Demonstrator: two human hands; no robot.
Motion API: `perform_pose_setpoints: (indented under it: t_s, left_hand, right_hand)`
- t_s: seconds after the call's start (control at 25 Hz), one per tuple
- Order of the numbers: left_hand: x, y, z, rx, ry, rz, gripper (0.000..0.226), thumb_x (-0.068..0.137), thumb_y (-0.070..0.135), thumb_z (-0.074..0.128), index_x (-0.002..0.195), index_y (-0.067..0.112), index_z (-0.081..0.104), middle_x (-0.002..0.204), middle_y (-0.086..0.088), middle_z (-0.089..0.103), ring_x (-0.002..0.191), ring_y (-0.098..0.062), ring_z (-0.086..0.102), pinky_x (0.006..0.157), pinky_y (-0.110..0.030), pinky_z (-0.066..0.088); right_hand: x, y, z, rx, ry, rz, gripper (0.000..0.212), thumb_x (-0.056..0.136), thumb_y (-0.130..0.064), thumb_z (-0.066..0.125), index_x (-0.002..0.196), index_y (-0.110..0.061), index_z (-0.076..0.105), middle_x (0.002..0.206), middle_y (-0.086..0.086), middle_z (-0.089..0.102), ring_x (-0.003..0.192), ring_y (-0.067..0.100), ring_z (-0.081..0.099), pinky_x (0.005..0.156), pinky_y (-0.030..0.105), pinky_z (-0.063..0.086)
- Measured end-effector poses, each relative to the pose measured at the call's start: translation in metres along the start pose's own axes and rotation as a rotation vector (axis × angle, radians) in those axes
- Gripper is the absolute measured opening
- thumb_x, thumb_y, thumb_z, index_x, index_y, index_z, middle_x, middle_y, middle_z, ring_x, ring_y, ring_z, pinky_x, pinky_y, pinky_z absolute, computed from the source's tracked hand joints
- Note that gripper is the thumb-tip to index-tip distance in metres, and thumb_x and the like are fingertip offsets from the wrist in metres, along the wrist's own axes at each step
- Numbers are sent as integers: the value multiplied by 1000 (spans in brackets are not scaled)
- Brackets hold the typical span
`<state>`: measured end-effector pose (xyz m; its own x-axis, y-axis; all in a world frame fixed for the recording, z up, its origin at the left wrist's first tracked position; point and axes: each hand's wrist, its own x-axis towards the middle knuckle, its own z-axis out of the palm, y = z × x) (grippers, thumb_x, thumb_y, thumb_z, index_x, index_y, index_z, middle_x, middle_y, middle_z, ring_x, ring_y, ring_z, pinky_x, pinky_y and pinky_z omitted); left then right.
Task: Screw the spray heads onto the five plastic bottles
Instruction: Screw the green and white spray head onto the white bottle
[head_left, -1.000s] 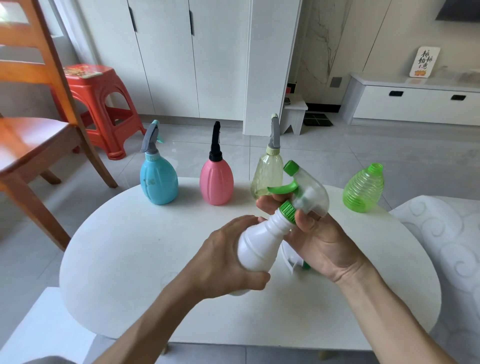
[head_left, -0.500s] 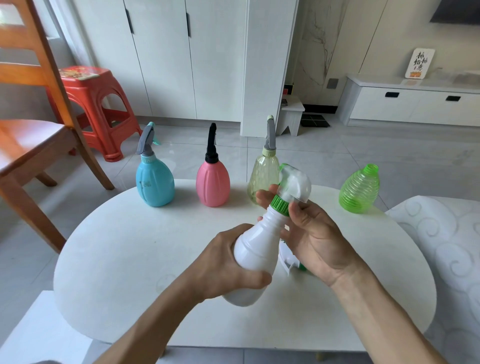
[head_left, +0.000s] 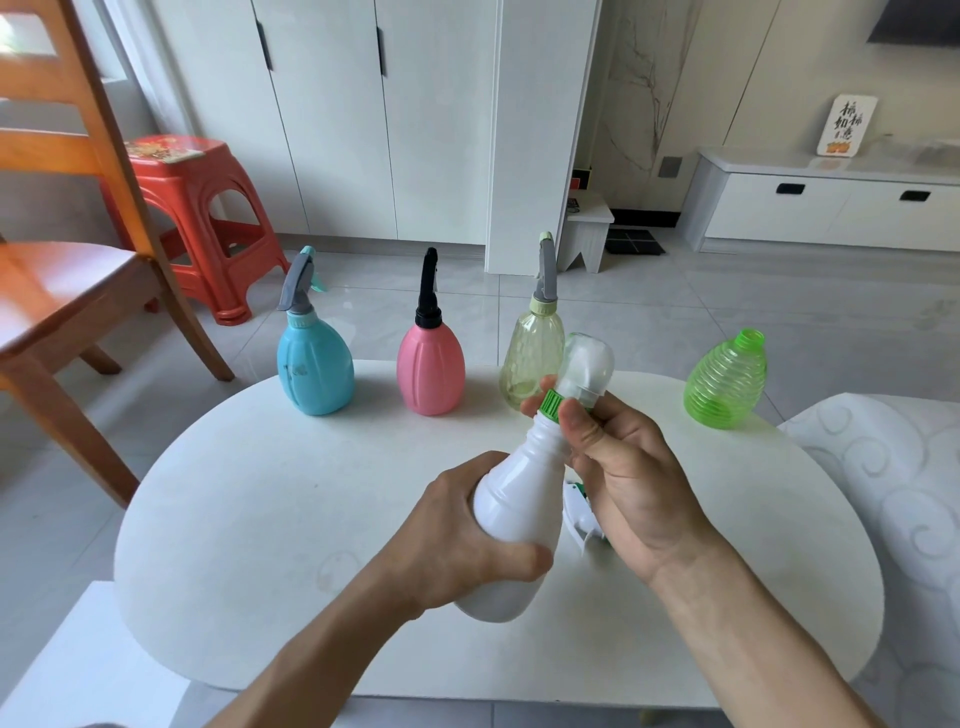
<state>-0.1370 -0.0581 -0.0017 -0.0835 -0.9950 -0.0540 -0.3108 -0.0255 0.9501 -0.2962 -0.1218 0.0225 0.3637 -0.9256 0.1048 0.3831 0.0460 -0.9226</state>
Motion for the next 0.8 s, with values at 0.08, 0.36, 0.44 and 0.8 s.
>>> perform_pose_setpoints:
  t_s: [0.08,0.36,0.44,0.8]
  left_hand:
    - [-1,-1,2,0,31,8,50,49,38,80,96,33,63,84,5,68,75,-16,65,64,-30,57]
    - [-1,-3,16,23,123,42,51,50,40,80,97,39,61,84,11,67,71,-8,65,59,-22,54]
    - [-1,-3,18,27,132,52,51,50,41,80,97,39,60,84,12,67,71,-8,64,58,-18,52]
    - [12,-4,29,-9,235,110,68,57,33,85,116,42,53,98,11,71,82,-10,71,61,-36,61]
  right_hand:
    - [-2,-2,3,-37,24,4,26,80,-28,65,97,-10,75,98,8,73,98,19,63,92,31,47]
    - [-5,-9,6,-70,50,-12,33,77,-27,66,100,-3,72,90,5,73,90,14,63,84,22,47]
    - [-5,-11,5,-88,56,-27,33,78,-26,66,100,-2,72,87,3,73,82,8,65,71,14,48]
    - [-9,-1,8,-569,116,-50,32,74,-42,75,102,-29,66,99,-10,75,94,8,70,80,30,56]
